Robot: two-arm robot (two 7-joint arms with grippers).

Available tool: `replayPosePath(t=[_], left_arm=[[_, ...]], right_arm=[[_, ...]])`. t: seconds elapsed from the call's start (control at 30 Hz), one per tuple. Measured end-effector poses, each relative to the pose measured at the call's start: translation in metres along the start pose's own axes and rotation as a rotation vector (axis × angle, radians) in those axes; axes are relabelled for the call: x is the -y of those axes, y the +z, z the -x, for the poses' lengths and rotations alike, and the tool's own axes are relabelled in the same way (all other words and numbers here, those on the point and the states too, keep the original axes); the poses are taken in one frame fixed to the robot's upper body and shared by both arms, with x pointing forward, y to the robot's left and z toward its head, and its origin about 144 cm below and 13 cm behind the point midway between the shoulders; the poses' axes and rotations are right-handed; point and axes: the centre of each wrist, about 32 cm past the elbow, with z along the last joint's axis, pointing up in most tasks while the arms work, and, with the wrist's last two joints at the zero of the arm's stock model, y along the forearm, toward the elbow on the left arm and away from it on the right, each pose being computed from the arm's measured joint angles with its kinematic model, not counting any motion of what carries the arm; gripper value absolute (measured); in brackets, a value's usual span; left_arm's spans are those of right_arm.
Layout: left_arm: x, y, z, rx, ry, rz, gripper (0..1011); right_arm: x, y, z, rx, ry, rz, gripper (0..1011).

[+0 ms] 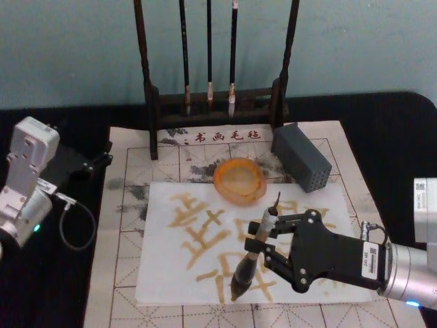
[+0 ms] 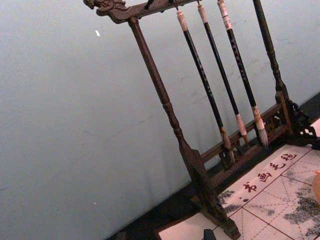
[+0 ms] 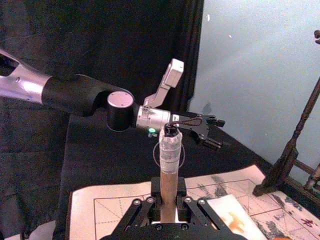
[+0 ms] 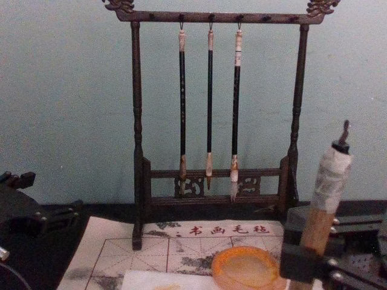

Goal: Pick up the brush from the inkstone, write on the paper, then place the brush back to its original position.

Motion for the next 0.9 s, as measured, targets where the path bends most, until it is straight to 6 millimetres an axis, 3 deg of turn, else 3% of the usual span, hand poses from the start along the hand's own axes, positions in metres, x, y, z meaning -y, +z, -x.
replayPosePath(t=[0.9], left_arm=[[0.000,0.000,0.000,0.000,0.000,0.000,1001]], right_arm=[[0.018,0.001,0.000,0.004,-0.047,0.015,199]])
